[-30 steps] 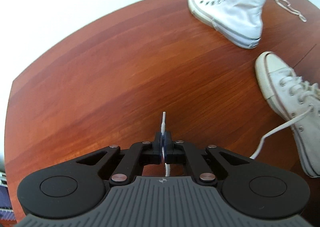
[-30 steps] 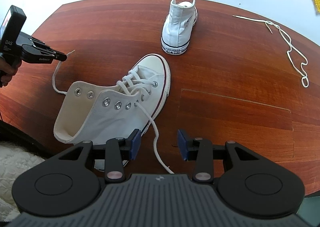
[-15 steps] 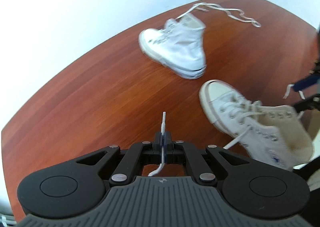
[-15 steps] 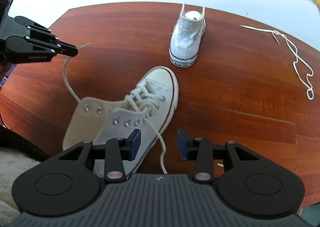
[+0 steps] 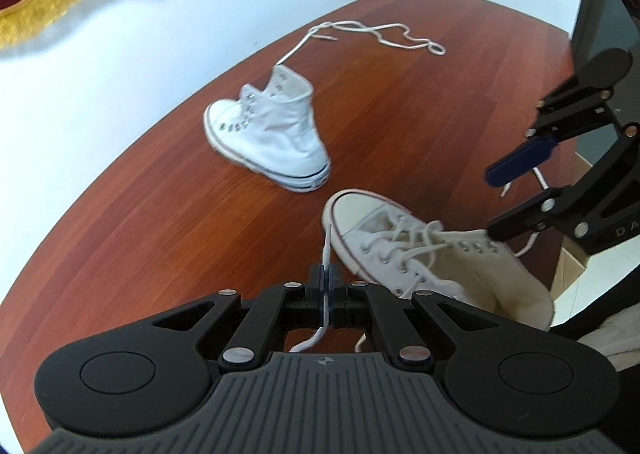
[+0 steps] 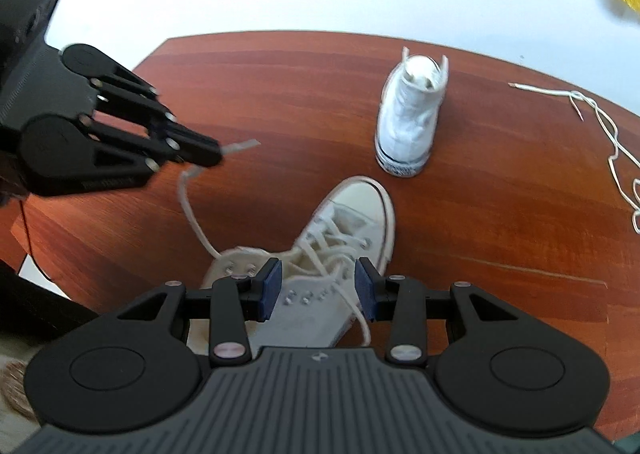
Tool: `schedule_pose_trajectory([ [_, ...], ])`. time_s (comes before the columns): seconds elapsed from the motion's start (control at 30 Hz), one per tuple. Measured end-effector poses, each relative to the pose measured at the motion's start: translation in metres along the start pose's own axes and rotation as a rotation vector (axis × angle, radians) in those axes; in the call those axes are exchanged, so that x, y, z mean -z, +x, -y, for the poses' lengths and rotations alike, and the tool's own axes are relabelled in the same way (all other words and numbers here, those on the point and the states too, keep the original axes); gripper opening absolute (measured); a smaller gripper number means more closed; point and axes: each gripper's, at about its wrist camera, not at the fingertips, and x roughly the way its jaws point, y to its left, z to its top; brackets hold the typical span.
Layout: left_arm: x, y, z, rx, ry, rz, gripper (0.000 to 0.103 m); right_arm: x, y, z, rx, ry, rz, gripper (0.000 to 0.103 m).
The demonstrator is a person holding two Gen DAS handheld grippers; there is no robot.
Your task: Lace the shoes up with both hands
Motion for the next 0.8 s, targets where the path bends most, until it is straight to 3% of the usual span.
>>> schedule_pose_trajectory([
  [0.2, -0.004, -0.002, 0.018, 0.037, 0.086, 0.013, 0.002, 0.004, 0.015, -0.007, 0.029, -0.004, -0.051, 0.038],
  [0.37, -0.006, 0.000, 0.035, 0.080, 0.193, 0.012, 0.002, 0.011, 0.018, -0.003, 0.030, 0.016, -0.074, 0.019],
  [0.57, -0.015, 0.008, 0.057, 0.164, 0.356, -0.003, 0.002, 0.018, 0.018, 0.003, 0.036, 0.046, -0.085, 0.016],
  [0.8, -0.025, 0.021, 0.069, 0.235, 0.456, -0.069, 0.002, 0.026, 0.017, 0.017, 0.037, 0.139, -0.094, 0.015],
])
